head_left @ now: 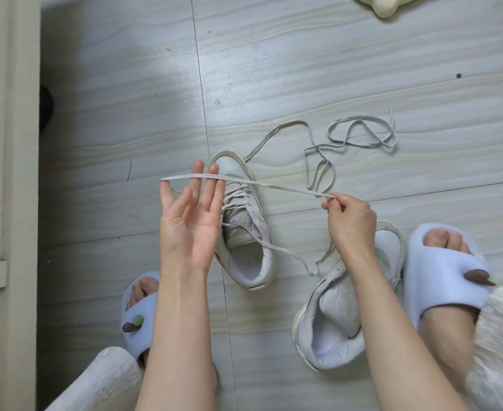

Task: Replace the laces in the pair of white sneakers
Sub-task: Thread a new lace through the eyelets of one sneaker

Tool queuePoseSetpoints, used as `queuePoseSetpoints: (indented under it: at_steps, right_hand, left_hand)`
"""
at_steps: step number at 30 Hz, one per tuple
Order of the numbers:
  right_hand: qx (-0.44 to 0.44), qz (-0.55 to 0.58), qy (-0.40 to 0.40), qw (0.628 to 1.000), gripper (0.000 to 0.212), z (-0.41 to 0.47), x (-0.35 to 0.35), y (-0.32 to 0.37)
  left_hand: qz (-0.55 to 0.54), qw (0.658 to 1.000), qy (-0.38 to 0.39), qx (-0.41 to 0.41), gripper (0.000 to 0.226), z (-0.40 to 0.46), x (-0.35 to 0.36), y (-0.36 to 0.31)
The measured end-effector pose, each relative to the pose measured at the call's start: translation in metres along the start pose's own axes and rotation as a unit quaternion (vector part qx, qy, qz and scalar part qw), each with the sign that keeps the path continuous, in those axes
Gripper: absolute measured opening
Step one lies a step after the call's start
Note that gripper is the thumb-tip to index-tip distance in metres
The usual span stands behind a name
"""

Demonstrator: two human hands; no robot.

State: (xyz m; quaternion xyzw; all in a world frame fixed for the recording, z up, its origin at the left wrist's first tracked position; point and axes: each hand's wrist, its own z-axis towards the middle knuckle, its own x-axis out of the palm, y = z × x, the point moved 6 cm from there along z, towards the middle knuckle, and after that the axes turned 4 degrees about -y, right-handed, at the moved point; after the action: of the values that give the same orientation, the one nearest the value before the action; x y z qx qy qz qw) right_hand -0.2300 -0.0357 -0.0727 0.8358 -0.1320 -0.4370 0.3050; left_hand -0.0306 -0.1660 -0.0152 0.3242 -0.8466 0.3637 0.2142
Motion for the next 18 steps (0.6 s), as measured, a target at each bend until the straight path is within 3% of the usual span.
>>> queuePoseSetpoints:
  at_steps: [3, 5, 7, 9, 11, 13, 16, 18]
  right_hand:
    - [0.025, 0.032, 0.024, 0.999, 0.029, -0.004, 0.006, 0.001]
    - [0.032, 0.092, 0.049, 0.994, 0.030, -0.008, 0.018, 0.010]
    - [0.016, 0.118, 0.075, 0.990, 0.033, -0.011, 0.030, 0.023]
    - [0.015, 0.135, 0.108, 0.985, 0.036, -0.014, 0.040, 0.034]
    - [0.043, 0.191, 0.139, 0.971, 0.038, -0.017, 0.050, 0.040]
    - [0.068, 0.234, 0.160, 0.957, 0.037, -0.018, 0.055, 0.042]
    - [0.098, 0.267, 0.185, 0.941, 0.036, -0.019, 0.060, 0.044]
    - [0.100, 0.255, 0.193, 0.942, 0.037, -0.019, 0.062, 0.045]
  left_hand:
    - [-0.016, 1.000, 0.007, -0.005, 0.076, 0.003, 0.002, -0.003]
    - [-0.020, 1.000, 0.009, -0.019, 0.054, 0.007, 0.005, -0.005]
    - [0.049, 0.998, -0.008, -0.029, 0.019, 0.011, 0.007, -0.006]
    - [0.215, 0.976, -0.030, -0.006, 0.022, 0.015, 0.005, -0.003]
    - [0.430, 0.900, -0.050, 0.051, 0.023, 0.014, 0.001, 0.002]
    - [0.575, 0.810, -0.062, 0.098, 0.021, 0.012, -0.011, 0.011]
    - [0.695, 0.706, -0.044, 0.130, 0.020, 0.009, -0.026, 0.023]
    - [0.727, 0.669, -0.025, 0.151, 0.015, 0.012, -0.026, 0.028]
